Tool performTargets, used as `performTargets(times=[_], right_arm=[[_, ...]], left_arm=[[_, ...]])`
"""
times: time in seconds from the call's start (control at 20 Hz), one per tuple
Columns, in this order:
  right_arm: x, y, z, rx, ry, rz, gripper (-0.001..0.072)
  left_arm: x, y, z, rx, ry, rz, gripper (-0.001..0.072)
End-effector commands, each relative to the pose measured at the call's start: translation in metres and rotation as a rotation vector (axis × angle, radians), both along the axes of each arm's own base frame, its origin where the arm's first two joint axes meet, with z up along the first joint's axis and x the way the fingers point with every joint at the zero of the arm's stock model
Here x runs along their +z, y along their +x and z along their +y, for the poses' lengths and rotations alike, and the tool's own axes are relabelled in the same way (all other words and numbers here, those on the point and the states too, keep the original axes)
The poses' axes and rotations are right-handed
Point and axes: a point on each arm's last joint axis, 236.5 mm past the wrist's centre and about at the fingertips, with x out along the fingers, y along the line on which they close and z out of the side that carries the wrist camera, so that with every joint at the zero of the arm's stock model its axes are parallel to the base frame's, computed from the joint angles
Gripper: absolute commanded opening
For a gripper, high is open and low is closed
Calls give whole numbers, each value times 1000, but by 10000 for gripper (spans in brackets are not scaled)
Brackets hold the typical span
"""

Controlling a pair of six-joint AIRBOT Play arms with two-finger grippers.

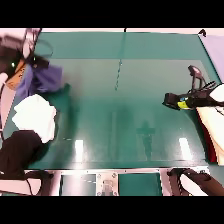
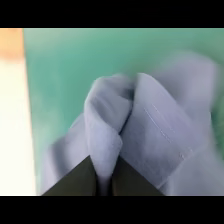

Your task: Fold the shirts.

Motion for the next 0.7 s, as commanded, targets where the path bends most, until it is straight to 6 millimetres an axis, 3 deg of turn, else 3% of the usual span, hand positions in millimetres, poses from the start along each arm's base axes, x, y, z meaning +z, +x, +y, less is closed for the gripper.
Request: performTargets(times=[0.0,0.1,0.2,0.4,0.55,0.6,0.65], right_arm=[[23,7,-22,-33,-12,-31,18],[29,10,-38,-70,-17,-39,17],[29,9,-51,-90,-26,-38,17],[28,6,-63,-102,-35,-28,17],[28,6,-63,-102,-35,-29,17],[27,6,-63,-102,-35,-28,23],[28,6,-63,-102,-35,-28,127]], left_arm=[[83,-29,-121,-184,-234,-46,20],[96,-51,-179,-300,-313,-29,20],[84,-76,-234,-388,-391,47,20],[28,-133,-343,-553,-574,268,20],[-23,-177,-399,-611,-666,461,22],[-33,-188,-410,-622,-683,506,69],[-36,-195,-418,-627,-705,533,476]])
